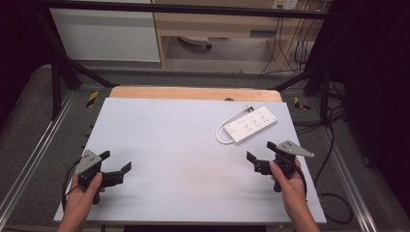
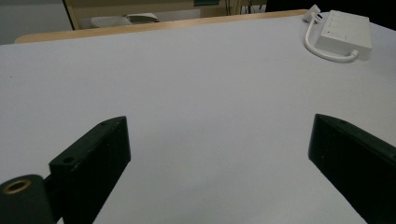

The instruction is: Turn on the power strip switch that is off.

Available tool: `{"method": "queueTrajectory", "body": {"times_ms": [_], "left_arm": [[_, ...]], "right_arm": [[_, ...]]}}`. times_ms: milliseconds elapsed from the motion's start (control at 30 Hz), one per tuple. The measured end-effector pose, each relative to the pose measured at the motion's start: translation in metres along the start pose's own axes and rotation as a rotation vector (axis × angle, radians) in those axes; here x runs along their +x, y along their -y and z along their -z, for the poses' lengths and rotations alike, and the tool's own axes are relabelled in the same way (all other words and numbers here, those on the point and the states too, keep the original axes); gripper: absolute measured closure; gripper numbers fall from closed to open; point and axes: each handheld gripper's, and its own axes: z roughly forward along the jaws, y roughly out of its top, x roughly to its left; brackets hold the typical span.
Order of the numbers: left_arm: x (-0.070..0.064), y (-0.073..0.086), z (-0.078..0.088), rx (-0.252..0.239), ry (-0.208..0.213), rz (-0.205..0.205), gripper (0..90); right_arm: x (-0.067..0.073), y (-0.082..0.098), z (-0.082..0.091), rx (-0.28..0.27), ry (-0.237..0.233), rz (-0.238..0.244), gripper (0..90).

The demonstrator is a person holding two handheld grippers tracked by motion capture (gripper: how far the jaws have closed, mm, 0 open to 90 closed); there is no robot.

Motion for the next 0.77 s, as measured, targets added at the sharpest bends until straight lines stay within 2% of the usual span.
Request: {"method": "queueTrajectory", "body": {"times_ms": [133, 367, 633, 700, 767], "left_arm": [[-0.001, 0.000, 0.003, 0.000, 0.002, 0.005, 5.8], [-0.003, 0.001, 0.008, 0.000, 0.009, 0.008, 5.8], [-0.006, 0.003, 0.015, 0.013, 0.004, -0.003, 5.9], [-0.007, 0.005, 0.018, 0.019, -0.001, -0.011, 5.9], [-0.007, 0.004, 0.019, 0.013, 0.002, 0.002, 5.9]], "right_arm": [[-0.002, 0.006, 0.008, 0.003, 0.000, 0.005, 3.9], [-0.014, 0.022, 0.023, 0.004, 0.038, 0.027, 3.8], [-0.022, 0.041, 0.029, 0.072, 0.043, 0.063, 3.9], [-0.023, 0.046, 0.029, 0.086, 0.038, 0.057, 4.1], [-0.024, 0.050, 0.027, 0.106, 0.026, 0.054, 4.0]]}}
